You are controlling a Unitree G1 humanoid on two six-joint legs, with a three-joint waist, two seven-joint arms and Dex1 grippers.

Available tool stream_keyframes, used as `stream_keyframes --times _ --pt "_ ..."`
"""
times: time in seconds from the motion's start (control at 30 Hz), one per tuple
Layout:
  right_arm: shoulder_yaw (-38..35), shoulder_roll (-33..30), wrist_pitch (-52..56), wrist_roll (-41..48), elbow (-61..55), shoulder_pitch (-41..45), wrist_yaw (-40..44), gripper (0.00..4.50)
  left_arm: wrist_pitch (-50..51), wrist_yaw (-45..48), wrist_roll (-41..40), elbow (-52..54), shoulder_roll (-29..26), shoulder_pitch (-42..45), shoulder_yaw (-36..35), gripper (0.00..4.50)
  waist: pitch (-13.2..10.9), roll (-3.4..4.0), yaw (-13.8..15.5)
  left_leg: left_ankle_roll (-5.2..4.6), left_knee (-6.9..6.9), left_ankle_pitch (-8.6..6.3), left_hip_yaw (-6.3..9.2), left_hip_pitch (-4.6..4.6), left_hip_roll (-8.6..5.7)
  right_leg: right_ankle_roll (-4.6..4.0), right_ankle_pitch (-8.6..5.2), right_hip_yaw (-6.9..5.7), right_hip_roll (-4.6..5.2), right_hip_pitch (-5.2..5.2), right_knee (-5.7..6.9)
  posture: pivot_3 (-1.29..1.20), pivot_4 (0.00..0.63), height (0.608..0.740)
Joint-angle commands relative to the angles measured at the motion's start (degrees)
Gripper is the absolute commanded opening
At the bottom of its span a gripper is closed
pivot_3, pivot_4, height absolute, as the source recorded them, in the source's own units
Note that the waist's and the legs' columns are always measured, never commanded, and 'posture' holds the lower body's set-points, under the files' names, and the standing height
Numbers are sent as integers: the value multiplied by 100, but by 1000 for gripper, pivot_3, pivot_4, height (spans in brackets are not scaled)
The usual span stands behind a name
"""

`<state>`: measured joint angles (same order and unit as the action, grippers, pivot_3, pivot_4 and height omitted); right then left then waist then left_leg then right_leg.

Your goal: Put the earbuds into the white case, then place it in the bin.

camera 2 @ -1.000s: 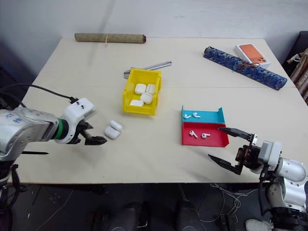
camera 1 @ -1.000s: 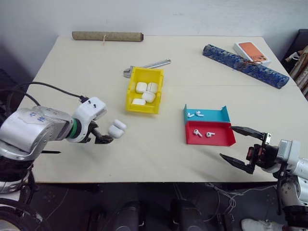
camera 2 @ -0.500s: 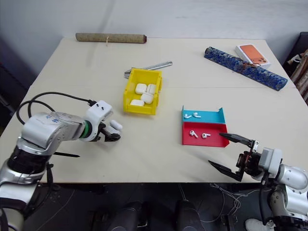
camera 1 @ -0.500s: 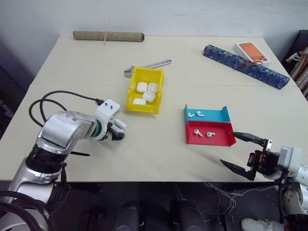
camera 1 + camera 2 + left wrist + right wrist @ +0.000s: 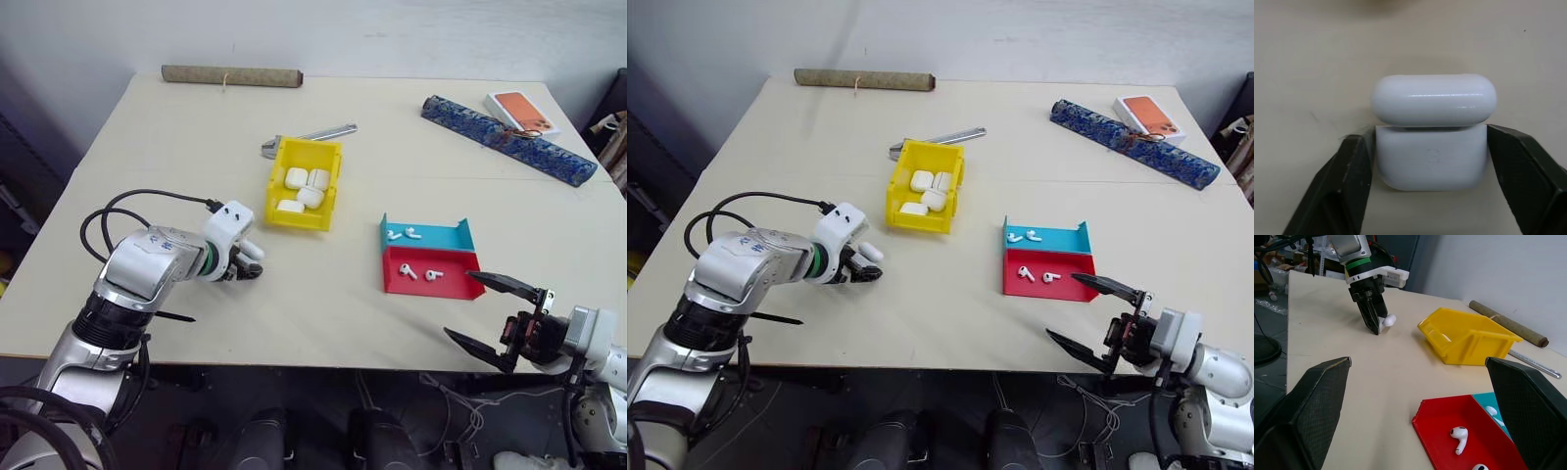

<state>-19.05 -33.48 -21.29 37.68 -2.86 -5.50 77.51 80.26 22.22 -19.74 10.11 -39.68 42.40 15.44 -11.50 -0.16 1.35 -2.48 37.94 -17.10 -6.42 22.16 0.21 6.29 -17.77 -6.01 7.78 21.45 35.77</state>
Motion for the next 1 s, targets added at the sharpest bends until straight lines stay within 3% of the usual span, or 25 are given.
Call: stream_keyframes --times 0.03,0.13,0.2,0.27,0.33,0.47,0.67,0.83,1.0 --pt "-88 29 -132 56 -8 -11 41 4500 -82 8 171 -91 -81 -186 9 2802 0 0 -1 0 0 0 0 -1 0 -1 -1 0 0 0 1 0 150 740" --pt "-81 34 -171 44 72 19 75 4500 -504 350 14 43 -197 -369 -203 2802 0 1 -4 0 0 0 -1 -1 1 -3 -2 0 0 1 1 0 150 740" --pt "-101 13 -186 26 156 68 76 4500 -1434 1089 -173 239 -515 -658 -479 2802 0 0 -26 0 0 0 -1 0 3 -5 -3 0 0 3 2 0 150 740" --pt "-174 -191 -80 -106 274 116 -11 4500 -3473 2342 -448 301 -712 -1360 -1294 2802 0 1 -93 5 -1 -3 -5 1 7 -13 -7 -3 0 8 1 0 150 740" --pt "-277 -374 44 -152 297 131 -91 4500 -5250 3492 -914 243 -426 -2000 -2117 2802 -1 2 -135 2 -2 -2 -11 4 16 -25 -14 -9 2 15 -3 0 150 740" --pt "-438 -838 633 -375 72 -144 -489 4500 -6661 4275 -1155 116 28 -2524 -2492 2802 0 4 -106 -5 3 0 -2 8 27 -32 -17 -25 4 7 -18 0 150 740" --pt "-1138 -1179 1069 -770 -319 -932 -1149 4500 -7093 4330 -1606 595 989 -2813 -2232 2802 3 9 20 -16 4 -9 -7 11 24 -29 -16 -25 5 3 -19 0 150 740" --pt "-2118 -1260 820 -1115 542 -1905 -1196 4500 -7033 4324 -2067 810 1934 -2983 -1611 2802 5 1 61 -38 10 -21 -12 12 20 -22 -12 -24 -3 -6 -30 0 150 740" --pt "-2247 -1440 886 -1388 902 -1976 -1399 4500 -7189 4368 -1995 717 2350 -2877 -1288 2802 6 3 -32 -41 10 -21 -30 6 28 -17 -9 -9 -12 -8 -40 0 150 740"
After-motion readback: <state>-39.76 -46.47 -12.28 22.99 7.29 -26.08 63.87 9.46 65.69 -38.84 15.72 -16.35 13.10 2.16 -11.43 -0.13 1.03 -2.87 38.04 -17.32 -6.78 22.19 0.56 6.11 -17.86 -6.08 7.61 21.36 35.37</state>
